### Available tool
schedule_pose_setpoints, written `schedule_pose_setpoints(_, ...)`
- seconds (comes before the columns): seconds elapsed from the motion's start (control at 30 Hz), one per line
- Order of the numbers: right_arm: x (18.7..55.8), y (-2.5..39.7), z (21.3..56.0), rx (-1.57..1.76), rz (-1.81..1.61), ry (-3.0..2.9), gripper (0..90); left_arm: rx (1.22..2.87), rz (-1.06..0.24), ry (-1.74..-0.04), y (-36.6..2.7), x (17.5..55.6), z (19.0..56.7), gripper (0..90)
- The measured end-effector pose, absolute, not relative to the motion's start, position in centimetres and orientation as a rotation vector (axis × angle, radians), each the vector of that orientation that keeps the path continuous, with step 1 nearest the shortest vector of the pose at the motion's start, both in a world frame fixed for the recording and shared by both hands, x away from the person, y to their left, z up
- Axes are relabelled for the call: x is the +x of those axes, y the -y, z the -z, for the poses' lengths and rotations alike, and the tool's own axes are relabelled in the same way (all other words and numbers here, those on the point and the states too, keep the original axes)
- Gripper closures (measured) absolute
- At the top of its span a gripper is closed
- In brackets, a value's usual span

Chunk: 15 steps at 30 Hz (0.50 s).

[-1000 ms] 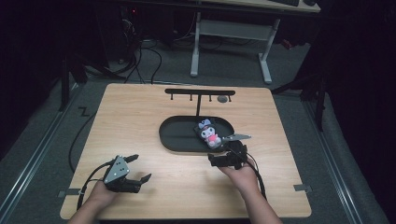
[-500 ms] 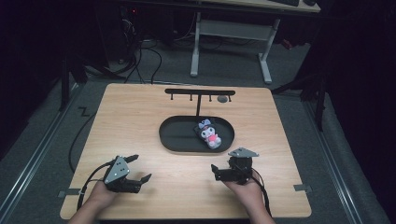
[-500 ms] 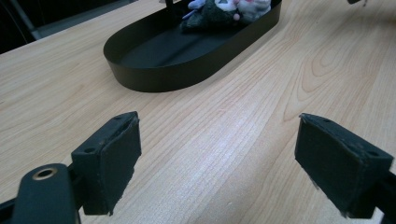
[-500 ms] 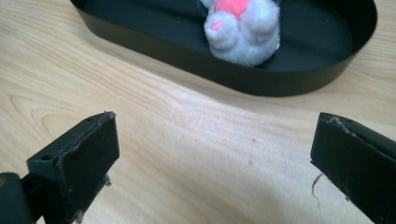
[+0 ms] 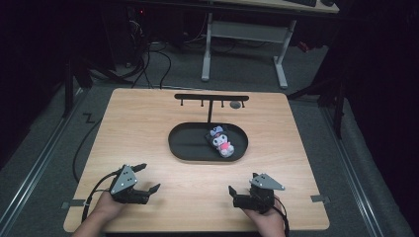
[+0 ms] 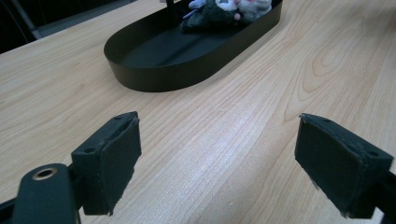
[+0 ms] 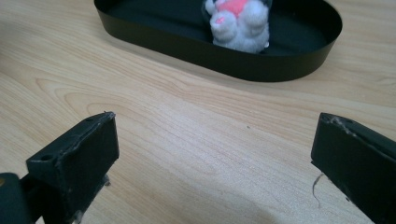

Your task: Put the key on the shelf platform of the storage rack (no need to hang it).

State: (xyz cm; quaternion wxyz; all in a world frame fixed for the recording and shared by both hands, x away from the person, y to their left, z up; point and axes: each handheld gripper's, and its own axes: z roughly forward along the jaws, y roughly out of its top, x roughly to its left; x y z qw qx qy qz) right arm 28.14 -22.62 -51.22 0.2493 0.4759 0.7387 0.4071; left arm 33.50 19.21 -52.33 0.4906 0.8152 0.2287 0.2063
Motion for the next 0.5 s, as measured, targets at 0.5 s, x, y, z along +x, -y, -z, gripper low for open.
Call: schedule_pose_setpoints(0.5,27.97,23.24,51.55,1.302,-1.122,-1.968,1.1,1.982,-0.494,-0.555,-19.17,33.59,52.34,15.4)
